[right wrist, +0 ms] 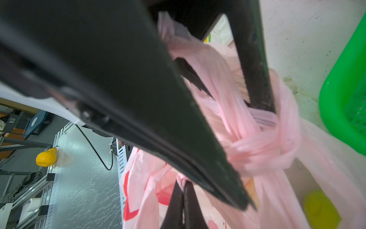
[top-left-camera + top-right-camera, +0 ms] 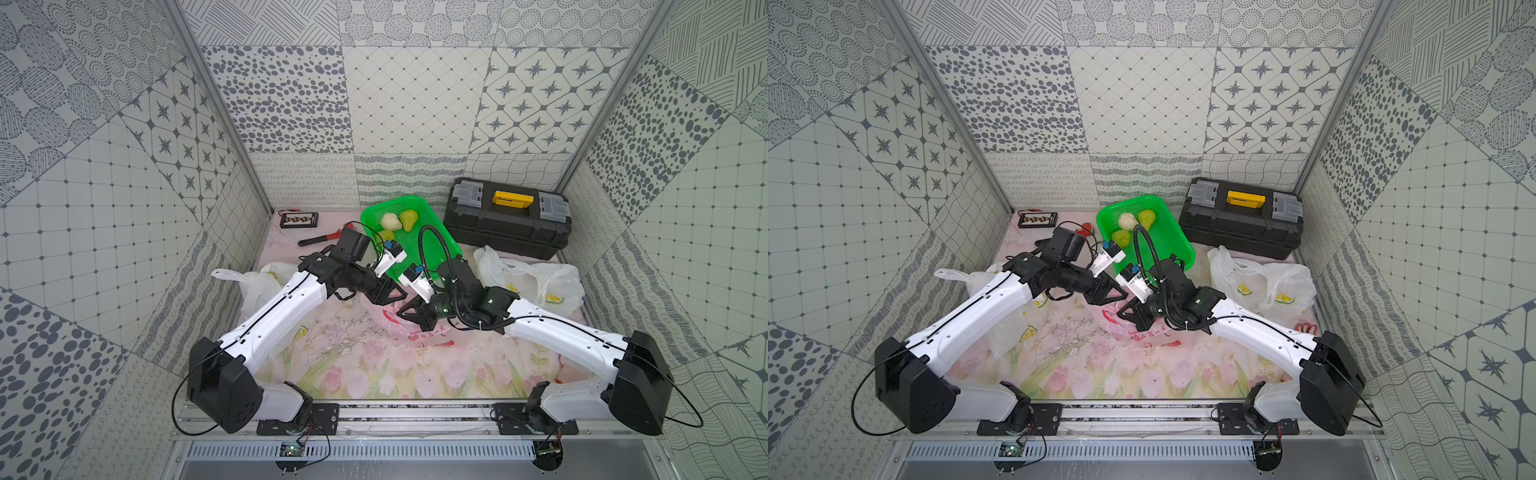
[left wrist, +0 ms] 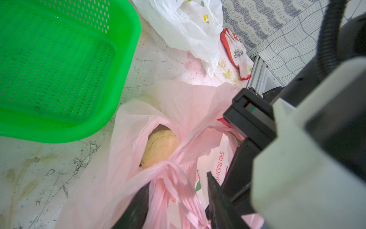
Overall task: Place the pears into plastic bags & tie knots
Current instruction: Tie the plastic bag at the center of the board.
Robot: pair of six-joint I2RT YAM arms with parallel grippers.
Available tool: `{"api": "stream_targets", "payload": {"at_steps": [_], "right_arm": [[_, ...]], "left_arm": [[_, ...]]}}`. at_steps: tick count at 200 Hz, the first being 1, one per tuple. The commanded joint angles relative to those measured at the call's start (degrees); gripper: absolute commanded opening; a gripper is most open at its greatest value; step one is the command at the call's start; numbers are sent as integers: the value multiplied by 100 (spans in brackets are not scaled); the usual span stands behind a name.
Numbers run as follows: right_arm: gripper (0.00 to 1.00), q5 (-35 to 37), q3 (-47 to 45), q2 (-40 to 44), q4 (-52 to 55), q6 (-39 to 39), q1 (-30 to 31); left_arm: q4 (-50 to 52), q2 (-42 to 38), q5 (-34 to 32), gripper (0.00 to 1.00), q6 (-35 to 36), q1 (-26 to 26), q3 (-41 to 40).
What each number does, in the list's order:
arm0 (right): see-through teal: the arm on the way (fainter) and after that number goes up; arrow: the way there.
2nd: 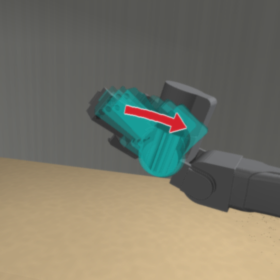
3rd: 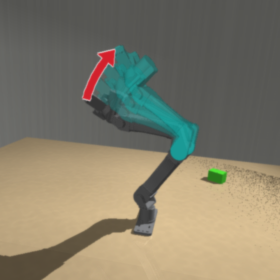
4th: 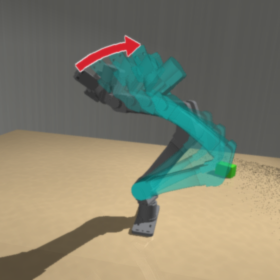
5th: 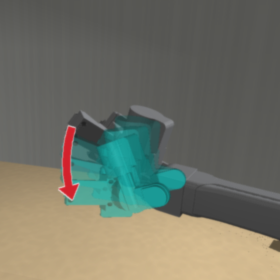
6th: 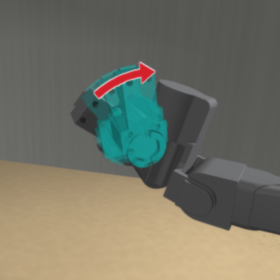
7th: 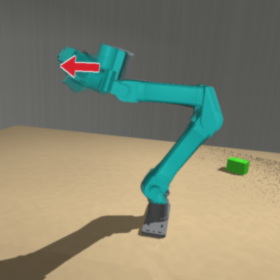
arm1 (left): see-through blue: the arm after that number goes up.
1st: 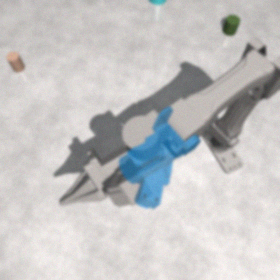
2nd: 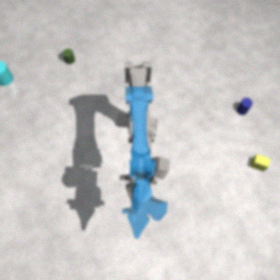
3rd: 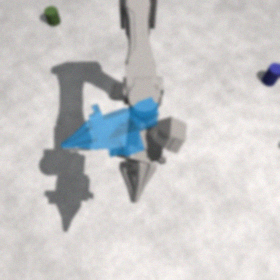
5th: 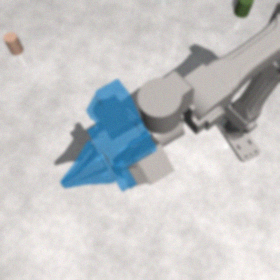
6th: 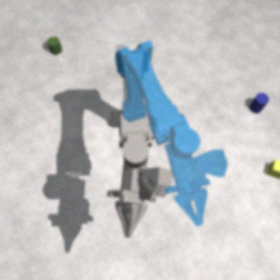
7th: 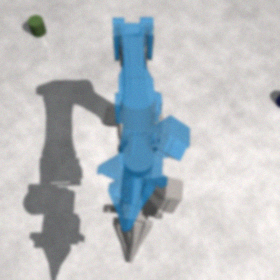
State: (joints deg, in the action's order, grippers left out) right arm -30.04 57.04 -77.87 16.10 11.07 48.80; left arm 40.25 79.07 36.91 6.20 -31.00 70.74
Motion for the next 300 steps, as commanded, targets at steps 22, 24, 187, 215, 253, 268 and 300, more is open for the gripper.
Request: {"api": "stream_targets", "payload": {"at_steps": [22, 24, 187, 215, 253, 268, 300], "right_arm": [[0, -99, 8, 100, -110, -105, 12], [0, -98, 9, 99, -103, -105, 8], [61, -370, 531, 980, 837, -378, -636], [67, -5, 1029, 888, 1844, -1092, -818], [76, -2, 1600, 176, 2601, -1443, -802], [78, -205, 1716, -40, 2512, -1306, -729], [78, -415, 1698, -292, 2188, -1087, -615]], "left_arm": [[353, 87, -372, 48, 119, 11, -58], [352, 86, -363, 48, 119, 14, -60], [-1016, -1017, -381, 0, 368, 26, -659], [-1192, -1173, -437, 0, 464, -76, -752], [-1071, -1173, -687, 0, 661, -294, -633], [-1002, -1145, -775, 0, 722, -346, -583], [-974, -1191, -861, 0, 743, -428, -576]]}}
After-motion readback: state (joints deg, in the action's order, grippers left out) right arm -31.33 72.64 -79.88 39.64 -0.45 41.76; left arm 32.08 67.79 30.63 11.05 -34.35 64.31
